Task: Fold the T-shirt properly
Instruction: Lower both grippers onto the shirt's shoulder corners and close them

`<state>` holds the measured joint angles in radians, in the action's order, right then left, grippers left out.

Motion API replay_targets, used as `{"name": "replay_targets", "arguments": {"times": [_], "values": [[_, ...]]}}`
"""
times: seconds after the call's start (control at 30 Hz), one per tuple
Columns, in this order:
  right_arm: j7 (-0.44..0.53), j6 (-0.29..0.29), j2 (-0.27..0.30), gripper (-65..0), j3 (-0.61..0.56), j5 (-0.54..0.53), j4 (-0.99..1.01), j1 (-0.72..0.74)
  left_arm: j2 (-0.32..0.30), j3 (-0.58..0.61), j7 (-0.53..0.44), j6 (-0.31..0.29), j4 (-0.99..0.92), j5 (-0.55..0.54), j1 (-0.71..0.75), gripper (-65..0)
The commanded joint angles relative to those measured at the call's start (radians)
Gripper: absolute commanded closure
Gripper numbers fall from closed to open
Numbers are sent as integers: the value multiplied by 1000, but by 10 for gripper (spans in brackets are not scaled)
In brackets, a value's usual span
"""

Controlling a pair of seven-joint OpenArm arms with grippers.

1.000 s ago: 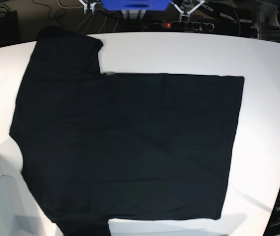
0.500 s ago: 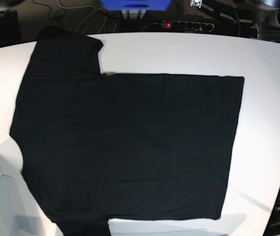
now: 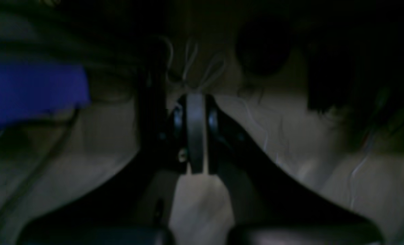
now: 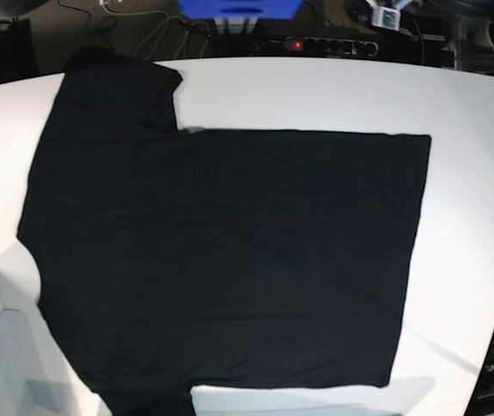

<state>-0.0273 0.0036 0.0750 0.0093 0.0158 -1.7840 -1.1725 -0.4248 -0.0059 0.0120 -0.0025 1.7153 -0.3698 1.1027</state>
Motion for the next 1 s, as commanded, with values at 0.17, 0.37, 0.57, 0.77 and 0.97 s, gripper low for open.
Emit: {"name": "replay_targets", "arguments": {"times": [0.17,0.37,0.57,0.77,0.97], "values": [[-15,2,10,0,19,-4,-238,-28,-79,-41,-13,0,114,-117,18,0],[-43,2,7,0,22,-4,-261,44,14,-234,-11,-6,217,-136,15,0],[-41,2,7,-65,22,-4,-261,107,114,-374,-1,-9,262,-136,-40,-2],[-41,2,10,-281,19,-4,-261,157,134,-434,259,-9,257,-137,-166,-183],[-41,2,10,-326,21,-4,-261,204,202,-506,443,-15,257,-136,-318,-403]]}}
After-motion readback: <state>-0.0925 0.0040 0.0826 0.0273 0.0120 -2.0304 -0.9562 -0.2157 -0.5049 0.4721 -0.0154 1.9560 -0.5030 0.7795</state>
